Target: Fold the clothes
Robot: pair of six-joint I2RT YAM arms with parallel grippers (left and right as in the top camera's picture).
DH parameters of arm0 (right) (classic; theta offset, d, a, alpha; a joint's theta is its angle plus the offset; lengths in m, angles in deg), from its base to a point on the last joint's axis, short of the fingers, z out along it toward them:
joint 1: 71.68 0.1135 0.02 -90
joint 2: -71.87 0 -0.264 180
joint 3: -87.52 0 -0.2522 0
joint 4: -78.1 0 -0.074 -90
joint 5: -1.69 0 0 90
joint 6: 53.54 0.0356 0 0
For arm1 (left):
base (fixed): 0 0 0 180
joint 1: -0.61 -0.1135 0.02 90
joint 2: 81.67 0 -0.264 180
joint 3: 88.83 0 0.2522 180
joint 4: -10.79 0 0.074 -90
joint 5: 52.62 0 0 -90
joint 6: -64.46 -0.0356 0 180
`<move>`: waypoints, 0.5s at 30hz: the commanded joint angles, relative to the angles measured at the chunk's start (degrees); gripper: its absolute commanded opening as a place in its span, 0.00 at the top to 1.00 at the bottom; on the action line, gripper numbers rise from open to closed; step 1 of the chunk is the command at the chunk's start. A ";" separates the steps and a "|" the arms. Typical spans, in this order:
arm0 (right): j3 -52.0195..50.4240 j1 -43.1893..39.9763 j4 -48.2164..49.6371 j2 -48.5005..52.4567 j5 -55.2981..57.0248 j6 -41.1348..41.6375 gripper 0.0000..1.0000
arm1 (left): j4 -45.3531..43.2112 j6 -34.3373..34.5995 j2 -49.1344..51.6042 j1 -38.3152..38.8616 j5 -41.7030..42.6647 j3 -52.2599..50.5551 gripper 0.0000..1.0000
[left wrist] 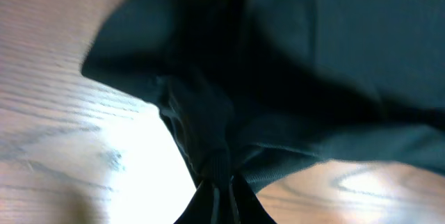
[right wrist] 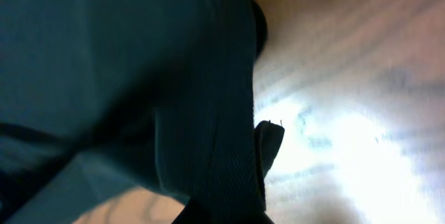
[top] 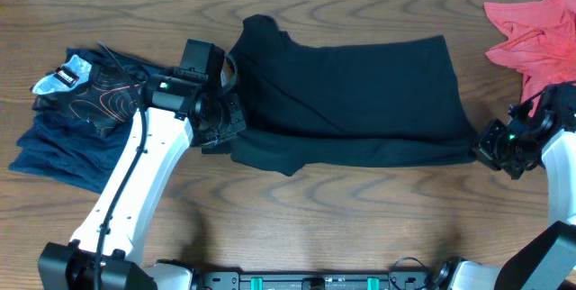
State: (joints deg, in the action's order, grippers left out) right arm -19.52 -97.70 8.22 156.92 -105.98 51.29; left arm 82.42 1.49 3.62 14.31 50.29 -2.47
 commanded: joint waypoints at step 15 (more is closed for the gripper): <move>0.70 0.28 12.24 2.51 -3.56 5.29 0.99 | -17.44 0.68 2.49 -0.24 -6.60 -7.13 0.94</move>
State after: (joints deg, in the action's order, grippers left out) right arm -19.52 -97.70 19.52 158.23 -109.02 55.16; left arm 66.00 1.64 4.78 14.31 45.02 -8.68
